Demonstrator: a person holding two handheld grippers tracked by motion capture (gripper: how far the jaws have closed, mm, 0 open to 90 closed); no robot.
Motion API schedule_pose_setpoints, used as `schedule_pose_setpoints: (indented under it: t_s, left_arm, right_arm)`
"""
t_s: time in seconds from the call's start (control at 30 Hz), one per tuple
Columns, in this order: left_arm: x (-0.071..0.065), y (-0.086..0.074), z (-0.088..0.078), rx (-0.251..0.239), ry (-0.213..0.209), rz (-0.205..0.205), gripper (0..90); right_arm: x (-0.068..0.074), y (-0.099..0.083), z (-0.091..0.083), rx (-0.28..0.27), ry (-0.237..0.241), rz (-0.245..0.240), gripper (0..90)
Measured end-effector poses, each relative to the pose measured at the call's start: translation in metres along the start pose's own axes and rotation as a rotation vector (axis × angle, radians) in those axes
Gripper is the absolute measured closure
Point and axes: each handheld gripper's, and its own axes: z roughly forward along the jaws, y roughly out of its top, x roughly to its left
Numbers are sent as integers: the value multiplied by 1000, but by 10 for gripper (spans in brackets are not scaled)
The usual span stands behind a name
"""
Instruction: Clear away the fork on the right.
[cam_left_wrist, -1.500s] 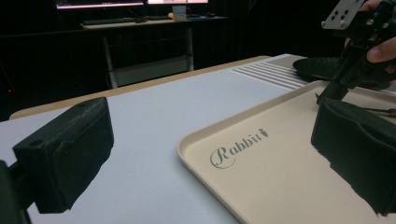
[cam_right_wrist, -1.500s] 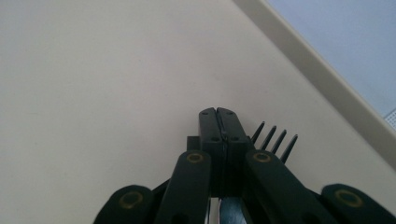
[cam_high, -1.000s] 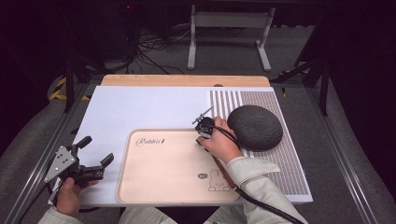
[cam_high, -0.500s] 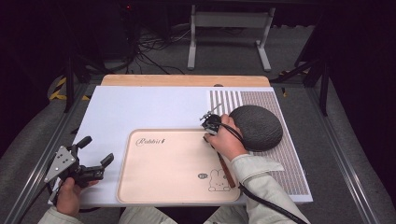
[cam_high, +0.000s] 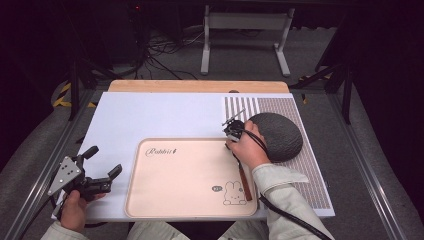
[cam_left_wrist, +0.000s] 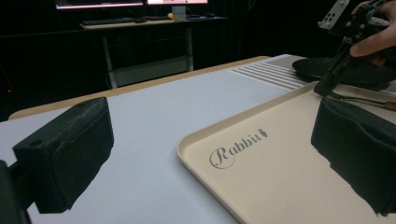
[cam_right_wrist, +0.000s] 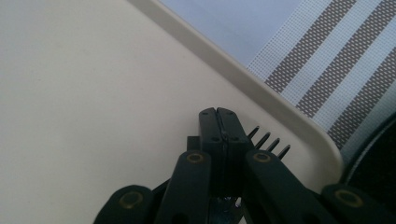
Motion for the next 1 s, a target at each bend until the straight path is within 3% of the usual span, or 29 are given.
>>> schedule_pose_setpoints:
  t_s: [0.73, 0.9, 1.0]
  left_arm:
    - [0, -1, 1, 0, 2, -2, 0]
    - [0, -1, 1, -1, 2, -3, 0]
    - [0, 0, 0, 1, 1, -3, 0]
  right_arm:
    - [-14, -7, -6, 0, -24, 37, 900]
    - [-11, -7, -16, -44, -15, 10, 894]
    - [-10, -8, -23, -72, -10, -9, 845]
